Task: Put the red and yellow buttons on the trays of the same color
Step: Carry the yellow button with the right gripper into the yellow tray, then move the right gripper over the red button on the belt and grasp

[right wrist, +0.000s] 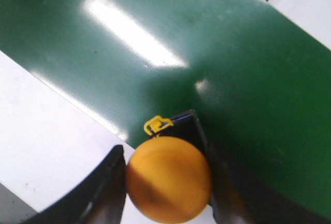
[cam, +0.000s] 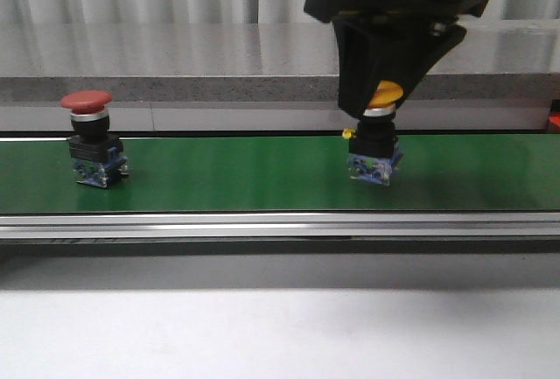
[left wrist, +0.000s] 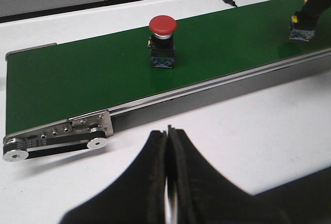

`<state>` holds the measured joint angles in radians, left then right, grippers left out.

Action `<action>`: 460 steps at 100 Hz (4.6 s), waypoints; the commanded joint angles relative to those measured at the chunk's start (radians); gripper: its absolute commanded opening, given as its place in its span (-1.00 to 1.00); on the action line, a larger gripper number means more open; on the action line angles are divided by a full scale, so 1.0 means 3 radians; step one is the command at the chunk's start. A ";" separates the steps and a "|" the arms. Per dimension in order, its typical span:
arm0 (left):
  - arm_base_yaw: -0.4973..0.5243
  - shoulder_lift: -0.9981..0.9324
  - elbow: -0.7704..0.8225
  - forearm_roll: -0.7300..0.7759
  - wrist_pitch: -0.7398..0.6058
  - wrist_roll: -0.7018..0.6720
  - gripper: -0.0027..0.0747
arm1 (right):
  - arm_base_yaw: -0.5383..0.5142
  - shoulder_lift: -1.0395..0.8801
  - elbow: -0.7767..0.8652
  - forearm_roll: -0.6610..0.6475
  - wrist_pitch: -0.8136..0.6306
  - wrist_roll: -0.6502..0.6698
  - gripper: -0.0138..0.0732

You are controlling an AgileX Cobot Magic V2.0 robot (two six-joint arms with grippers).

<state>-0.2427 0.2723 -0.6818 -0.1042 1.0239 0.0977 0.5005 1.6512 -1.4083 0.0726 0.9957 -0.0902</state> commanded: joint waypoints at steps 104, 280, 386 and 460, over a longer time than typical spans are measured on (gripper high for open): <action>-0.0030 0.0034 -0.0072 -0.0035 -0.0242 -0.0016 -0.99 | -0.2438 -0.2029 0.1282 -0.0503 0.0307 0.0848 -0.30; -0.0030 0.0034 -0.0072 -0.0035 -0.0242 -0.0016 -0.99 | -0.3324 -0.0519 0.1391 -0.0393 -0.0570 0.1149 0.74; -0.0030 0.0034 -0.0072 -0.0035 -0.0242 -0.0016 -0.99 | -0.1532 -0.1726 0.1070 -0.0181 -0.0091 0.0708 0.74; -0.0030 0.0034 -0.0072 -0.0035 -0.0242 -0.0016 -0.99 | -0.0754 -0.0315 -0.0301 0.0841 0.0584 -0.0756 0.73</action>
<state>-0.2427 0.2723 -0.6818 -0.1024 1.0239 0.0977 0.2720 1.5400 -1.4454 0.2884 1.1928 -0.2669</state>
